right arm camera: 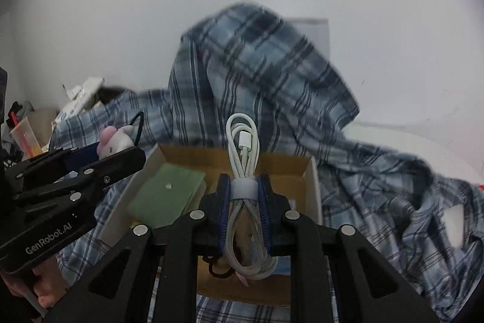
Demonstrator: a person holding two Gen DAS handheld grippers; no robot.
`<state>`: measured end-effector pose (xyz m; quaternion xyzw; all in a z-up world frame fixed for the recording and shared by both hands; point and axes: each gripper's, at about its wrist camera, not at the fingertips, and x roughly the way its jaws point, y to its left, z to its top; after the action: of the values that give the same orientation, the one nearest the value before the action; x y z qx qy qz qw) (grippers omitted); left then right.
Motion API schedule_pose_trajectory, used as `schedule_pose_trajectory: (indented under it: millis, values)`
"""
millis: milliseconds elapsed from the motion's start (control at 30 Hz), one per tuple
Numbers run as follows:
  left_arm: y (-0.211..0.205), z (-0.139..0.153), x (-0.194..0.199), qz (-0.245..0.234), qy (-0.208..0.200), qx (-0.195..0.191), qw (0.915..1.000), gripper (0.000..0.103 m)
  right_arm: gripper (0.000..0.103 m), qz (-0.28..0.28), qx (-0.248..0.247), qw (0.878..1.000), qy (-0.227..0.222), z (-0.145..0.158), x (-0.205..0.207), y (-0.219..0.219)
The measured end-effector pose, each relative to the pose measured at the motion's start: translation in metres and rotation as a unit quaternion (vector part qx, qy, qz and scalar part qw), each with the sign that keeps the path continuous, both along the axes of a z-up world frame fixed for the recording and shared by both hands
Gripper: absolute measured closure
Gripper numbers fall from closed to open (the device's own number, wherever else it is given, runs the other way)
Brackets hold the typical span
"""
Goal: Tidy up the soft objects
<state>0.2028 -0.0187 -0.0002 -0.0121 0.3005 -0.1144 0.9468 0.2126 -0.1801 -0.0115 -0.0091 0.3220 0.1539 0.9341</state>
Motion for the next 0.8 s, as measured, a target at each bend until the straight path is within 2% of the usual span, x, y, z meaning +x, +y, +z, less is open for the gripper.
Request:
schedule_pose_trajectory:
  millis: [67,100,133,167,233,300,433,600,767,800]
  values:
    - [0.000,-0.009,0.006,0.003,0.011,0.004,0.9999,0.055,0.086,0.005,0.003,1.000,0.018,-0.009,0.005,0.001]
    - [0.001,-0.013,0.008,0.005,0.016,0.005,0.9998,0.038,0.086,0.008,0.002,1.000,0.027,-0.013,0.007,0.002]
    - [0.001,-0.016,0.009,0.011,0.018,0.006,0.9998,0.015,0.085,0.009,0.001,0.999,0.034,-0.016,0.009,0.003]
    - [0.004,-0.017,0.009,0.025,0.013,0.007,0.9996,0.009,0.081,0.009,0.000,0.999,0.039,-0.019,0.010,0.004]
    - [0.010,-0.018,0.008,0.044,0.005,-0.003,0.9990,0.008,0.069,0.006,-0.001,0.999,0.046,-0.022,0.011,0.004]
    - [0.015,-0.017,0.009,0.044,0.009,-0.016,0.9989,0.008,0.051,0.000,-0.001,0.999,0.041,-0.021,0.010,0.001]
    - [0.020,-0.013,0.005,0.049,-0.004,-0.028,0.9984,0.008,0.051,-0.016,0.004,1.000,0.024,-0.014,0.009,-0.007]
    - [0.017,0.001,-0.005,0.048,-0.034,-0.019,0.9981,0.008,0.051,-0.020,0.010,1.000,0.016,-0.005,0.009,-0.011]
    - [0.017,0.034,-0.035,0.053,-0.089,-0.017,0.9945,0.008,0.050,-0.027,0.008,0.999,-0.021,0.025,-0.003,-0.018]
    - [0.015,0.041,-0.046,0.049,-0.105,-0.012,0.9932,0.008,0.047,-0.030,0.005,0.999,-0.033,0.034,-0.008,-0.020]
